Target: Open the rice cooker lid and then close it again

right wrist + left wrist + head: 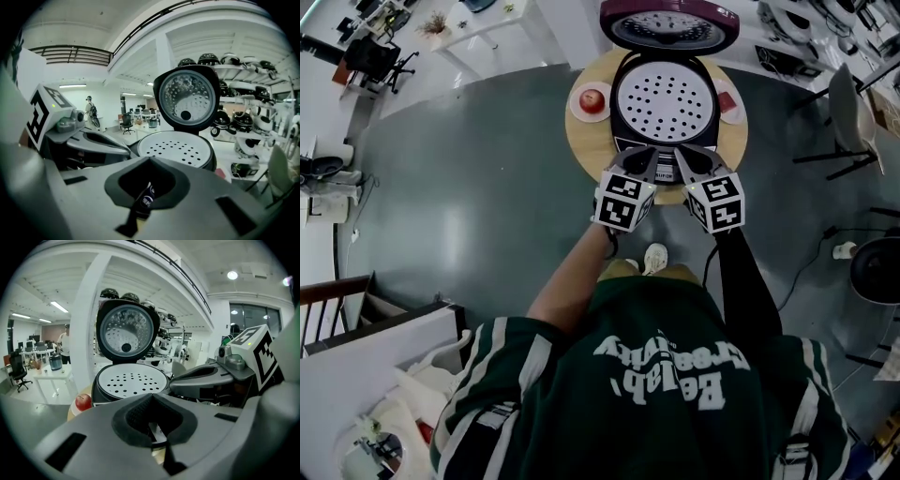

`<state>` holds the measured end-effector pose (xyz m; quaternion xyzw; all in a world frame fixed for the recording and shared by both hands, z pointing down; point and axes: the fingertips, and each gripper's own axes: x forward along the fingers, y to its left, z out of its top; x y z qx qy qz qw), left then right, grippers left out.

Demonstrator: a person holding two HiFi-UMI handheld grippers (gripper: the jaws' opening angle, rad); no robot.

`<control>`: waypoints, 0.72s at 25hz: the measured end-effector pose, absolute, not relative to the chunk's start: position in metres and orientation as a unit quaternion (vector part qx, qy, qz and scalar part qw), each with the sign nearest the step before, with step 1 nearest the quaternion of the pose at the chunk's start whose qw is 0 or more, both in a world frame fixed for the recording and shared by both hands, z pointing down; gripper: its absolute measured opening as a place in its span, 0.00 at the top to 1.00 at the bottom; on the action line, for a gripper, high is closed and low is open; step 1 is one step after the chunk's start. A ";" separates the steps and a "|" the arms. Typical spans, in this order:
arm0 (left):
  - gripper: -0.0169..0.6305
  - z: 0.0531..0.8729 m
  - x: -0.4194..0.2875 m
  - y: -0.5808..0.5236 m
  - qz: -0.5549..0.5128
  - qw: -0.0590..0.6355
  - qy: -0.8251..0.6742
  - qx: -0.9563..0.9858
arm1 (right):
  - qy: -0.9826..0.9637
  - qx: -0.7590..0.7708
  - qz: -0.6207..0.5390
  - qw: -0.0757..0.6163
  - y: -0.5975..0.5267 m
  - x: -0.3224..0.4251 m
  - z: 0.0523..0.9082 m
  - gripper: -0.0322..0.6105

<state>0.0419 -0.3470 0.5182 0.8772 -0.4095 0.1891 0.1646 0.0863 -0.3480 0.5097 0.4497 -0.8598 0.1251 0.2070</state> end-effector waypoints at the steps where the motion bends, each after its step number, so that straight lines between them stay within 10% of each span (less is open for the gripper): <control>1: 0.98 0.518 0.042 -0.348 0.187 0.164 -0.411 0.877 | -0.860 0.451 0.124 0.206 -0.349 0.086 0.509 0.95; 18: 0.98 0.520 0.042 -0.349 0.191 0.161 -0.421 0.872 | -0.862 0.449 0.126 0.198 -0.351 0.087 0.512 0.95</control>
